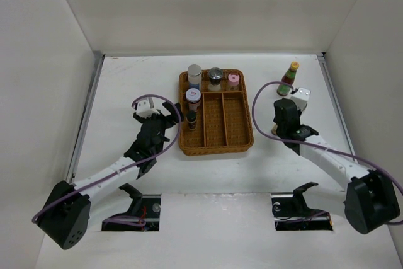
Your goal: Organize the condiment bottles
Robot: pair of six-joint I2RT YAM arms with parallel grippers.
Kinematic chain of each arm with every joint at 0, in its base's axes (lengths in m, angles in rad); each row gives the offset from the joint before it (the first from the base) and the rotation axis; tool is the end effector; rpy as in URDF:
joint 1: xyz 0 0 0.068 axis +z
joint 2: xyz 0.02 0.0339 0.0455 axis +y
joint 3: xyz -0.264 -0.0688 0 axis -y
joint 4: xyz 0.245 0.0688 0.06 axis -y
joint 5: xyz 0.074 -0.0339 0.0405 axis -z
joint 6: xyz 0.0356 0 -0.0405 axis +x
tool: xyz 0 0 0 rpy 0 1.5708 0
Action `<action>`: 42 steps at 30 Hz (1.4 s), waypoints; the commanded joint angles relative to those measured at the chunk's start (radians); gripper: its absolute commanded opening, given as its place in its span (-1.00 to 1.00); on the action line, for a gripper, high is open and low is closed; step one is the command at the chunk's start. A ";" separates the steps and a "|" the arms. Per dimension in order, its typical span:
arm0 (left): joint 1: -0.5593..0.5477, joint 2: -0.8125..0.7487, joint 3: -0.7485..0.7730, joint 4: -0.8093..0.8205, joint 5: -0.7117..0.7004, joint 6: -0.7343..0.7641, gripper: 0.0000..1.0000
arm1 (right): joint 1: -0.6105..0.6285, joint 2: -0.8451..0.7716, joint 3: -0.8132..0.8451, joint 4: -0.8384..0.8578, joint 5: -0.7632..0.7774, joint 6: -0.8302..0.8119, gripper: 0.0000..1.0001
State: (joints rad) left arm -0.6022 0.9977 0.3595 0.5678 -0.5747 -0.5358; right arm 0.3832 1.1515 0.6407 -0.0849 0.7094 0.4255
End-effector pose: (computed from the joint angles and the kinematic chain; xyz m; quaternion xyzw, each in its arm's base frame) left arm 0.1865 -0.1047 0.2302 -0.1698 0.7076 -0.1776 0.6625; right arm 0.2305 0.0679 0.2305 0.1802 0.8249 -0.1093 0.5246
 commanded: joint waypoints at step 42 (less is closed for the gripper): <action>0.080 0.047 -0.060 0.106 -0.030 -0.064 1.00 | 0.380 0.723 0.714 0.346 -0.129 -0.202 -0.35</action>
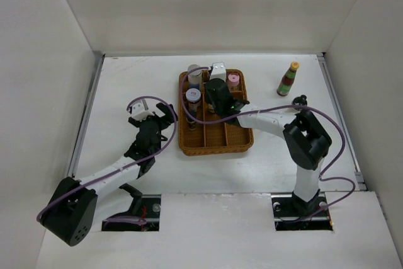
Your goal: Organize the condiment bottles
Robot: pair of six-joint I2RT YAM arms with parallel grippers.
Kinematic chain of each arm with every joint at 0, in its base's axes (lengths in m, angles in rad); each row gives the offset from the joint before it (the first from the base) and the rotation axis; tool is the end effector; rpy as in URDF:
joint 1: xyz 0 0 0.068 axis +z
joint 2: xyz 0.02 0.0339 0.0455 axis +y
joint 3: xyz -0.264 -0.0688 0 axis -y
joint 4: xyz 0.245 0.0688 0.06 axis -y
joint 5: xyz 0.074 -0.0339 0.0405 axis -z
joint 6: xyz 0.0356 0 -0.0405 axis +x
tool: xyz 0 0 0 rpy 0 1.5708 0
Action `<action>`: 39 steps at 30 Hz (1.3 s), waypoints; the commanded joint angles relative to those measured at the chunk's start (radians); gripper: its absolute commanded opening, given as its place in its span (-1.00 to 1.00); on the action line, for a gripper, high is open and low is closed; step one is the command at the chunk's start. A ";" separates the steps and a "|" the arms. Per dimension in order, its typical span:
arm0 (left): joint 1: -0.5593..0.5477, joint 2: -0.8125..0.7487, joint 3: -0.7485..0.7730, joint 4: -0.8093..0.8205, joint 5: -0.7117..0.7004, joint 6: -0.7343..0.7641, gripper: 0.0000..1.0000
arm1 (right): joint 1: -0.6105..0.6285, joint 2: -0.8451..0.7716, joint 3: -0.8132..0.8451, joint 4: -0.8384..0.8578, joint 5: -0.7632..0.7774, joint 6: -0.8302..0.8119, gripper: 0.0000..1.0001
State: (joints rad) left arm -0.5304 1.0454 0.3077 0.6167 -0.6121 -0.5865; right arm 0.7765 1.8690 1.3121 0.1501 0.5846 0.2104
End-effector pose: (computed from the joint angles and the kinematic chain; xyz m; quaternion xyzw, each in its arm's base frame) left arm 0.1929 -0.0894 0.2091 -0.2197 0.7079 -0.1437 0.6557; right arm 0.3223 0.2891 0.2463 -0.0713 0.8123 0.0373 0.5776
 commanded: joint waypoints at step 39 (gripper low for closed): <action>-0.009 0.011 -0.002 0.061 0.025 -0.019 1.00 | -0.655 -0.176 0.045 -0.178 -0.039 0.035 0.67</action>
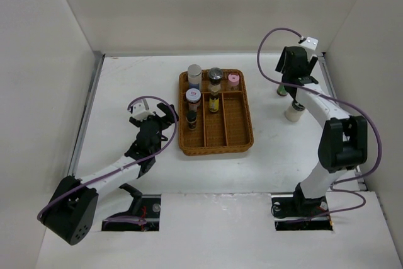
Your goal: Organize the condiment bottles
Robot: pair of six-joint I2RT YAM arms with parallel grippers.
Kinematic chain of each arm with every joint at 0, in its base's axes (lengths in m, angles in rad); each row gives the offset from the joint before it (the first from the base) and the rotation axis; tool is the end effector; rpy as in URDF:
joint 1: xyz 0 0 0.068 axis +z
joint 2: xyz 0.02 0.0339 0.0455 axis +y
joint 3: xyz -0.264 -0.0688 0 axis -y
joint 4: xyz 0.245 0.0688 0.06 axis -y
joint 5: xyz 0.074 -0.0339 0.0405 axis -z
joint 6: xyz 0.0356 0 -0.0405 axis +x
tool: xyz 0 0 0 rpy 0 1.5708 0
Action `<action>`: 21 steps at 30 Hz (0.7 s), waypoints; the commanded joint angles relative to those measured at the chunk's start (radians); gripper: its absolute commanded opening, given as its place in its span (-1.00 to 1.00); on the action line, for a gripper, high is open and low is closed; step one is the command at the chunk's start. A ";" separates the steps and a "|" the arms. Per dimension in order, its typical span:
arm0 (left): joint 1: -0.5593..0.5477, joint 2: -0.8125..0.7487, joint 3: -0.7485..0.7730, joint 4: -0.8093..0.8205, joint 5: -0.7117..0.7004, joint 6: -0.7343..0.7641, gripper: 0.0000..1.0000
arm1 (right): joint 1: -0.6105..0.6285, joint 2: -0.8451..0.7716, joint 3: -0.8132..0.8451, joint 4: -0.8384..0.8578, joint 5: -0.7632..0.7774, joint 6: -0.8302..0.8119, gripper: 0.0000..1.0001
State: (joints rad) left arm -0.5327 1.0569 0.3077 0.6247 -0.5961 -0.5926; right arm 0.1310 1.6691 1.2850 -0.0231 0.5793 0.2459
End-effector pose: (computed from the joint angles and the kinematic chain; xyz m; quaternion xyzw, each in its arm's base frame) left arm 0.1938 -0.0910 0.2076 -0.2157 0.7105 -0.1512 0.6525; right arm 0.3900 0.0317 0.2989 0.2027 0.7903 -0.1357 0.5620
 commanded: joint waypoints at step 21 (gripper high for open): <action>-0.005 0.031 -0.001 0.072 0.010 -0.015 1.00 | -0.037 0.100 0.105 0.129 0.037 -0.105 -0.31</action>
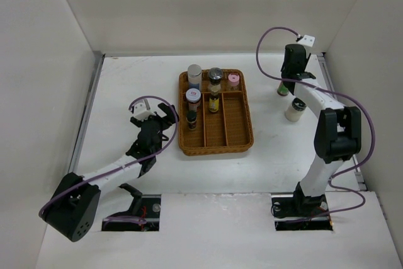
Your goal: Organize the condiment bottles
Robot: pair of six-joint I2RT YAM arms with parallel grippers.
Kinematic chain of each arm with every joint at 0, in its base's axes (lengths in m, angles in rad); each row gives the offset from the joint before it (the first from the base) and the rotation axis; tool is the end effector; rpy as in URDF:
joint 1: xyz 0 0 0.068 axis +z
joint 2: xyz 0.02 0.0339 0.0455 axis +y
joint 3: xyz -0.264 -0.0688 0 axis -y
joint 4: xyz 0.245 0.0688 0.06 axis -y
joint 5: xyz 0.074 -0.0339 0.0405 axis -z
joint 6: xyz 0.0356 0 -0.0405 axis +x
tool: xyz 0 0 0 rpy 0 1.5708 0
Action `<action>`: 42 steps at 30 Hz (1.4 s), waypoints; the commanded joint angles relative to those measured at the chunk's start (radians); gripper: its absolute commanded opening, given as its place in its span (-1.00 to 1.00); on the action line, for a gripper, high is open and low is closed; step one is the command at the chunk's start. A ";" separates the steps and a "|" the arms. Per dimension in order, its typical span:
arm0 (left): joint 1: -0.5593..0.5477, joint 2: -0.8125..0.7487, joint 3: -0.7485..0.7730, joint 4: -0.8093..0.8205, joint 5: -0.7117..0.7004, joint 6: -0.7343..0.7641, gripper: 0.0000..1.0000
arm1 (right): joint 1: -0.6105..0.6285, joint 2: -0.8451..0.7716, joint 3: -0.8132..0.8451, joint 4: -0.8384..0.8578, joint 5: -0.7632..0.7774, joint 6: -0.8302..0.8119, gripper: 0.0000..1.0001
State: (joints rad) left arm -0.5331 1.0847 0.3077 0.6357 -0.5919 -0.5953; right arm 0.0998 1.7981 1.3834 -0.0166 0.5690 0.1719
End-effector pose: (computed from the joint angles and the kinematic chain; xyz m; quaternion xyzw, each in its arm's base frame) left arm 0.1961 -0.0926 0.2033 -0.2135 0.7161 -0.1491 0.6476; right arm 0.4222 0.0230 0.2834 0.1804 0.8022 -0.1640 0.5450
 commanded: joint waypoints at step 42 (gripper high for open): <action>-0.001 -0.026 -0.010 0.061 0.007 -0.012 1.00 | 0.860 -0.421 -0.349 0.340 0.058 -0.026 -0.43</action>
State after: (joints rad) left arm -0.5327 1.0813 0.3077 0.6487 -0.5907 -0.5991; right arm 0.9478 1.3739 1.0203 0.1287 0.5949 0.1379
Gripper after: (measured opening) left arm 0.997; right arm 0.457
